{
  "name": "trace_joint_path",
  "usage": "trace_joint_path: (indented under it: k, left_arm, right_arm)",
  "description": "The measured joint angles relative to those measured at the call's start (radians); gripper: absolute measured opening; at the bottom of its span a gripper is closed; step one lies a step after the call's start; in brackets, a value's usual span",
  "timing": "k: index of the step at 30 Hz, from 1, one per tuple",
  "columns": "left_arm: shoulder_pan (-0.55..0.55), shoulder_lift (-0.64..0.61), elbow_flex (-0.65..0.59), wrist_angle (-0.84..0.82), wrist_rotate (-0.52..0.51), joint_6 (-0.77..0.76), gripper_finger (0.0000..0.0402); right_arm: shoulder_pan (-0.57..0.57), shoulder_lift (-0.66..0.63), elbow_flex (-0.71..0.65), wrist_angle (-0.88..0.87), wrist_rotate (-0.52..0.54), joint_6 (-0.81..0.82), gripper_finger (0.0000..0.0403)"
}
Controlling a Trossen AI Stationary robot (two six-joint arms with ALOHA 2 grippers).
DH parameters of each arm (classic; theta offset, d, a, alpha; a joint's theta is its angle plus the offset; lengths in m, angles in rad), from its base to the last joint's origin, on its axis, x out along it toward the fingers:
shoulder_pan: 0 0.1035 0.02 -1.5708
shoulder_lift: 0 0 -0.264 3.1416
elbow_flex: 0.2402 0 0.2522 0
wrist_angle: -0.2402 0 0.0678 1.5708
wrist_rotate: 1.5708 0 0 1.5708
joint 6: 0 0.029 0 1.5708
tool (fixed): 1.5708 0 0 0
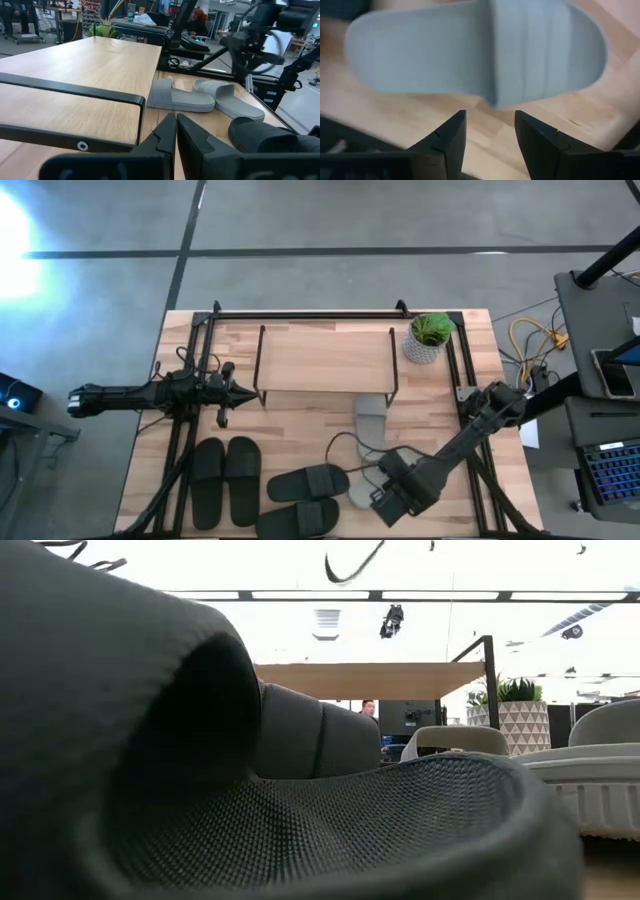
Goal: Pick and place slides into the shelf
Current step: Put the grey slide under the shelf
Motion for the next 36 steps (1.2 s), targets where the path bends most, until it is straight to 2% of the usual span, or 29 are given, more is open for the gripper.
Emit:
trace_joint_path:
  k: [7, 9, 16, 21, 27, 30, 36]
  left_arm:
    - [0.0, 0.0, 0.0, -0.001, 0.0, 0.0, 0.0]
    - [0.0, 0.0, 0.0, 0.002, 0.0, 0.0, 0.0]
    - [0.0, 0.001, 0.0, -0.001, 0.0, 0.0, 0.0]
    - [0.0, -0.001, 0.0, -0.001, 0.0, 0.0, 0.0]
    - [0.0, 0.0, 0.0, 0.0, 0.0, 0.0, 0.0]
    - [0.0, 0.0, 0.0, 0.0, 0.0, 0.0, 0.0]
    - [0.0, 0.0, 0.0, 0.0, 0.0, 0.0, 0.0]
  right_arm:
    - [-0.001, 0.17, 0.219, -0.267, 0.007, -0.126, 0.016]
    - [-0.001, 0.216, 0.274, -0.25, 0.01, -0.192, 0.016]
    - [-0.011, 0.378, 0.457, -0.262, 0.058, -0.211, 0.0159]
    - [-0.014, 0.452, 0.488, -0.256, -0.005, -0.216, 0.014]
    - [-0.012, 0.445, 0.489, -0.259, -0.115, -0.189, 0.0098]
    - [-0.012, 0.402, 0.49, -0.259, -0.121, -0.147, 0.0094]
    - [-0.017, 0.309, 0.48, -0.259, 0.028, -0.112, 0.0096]
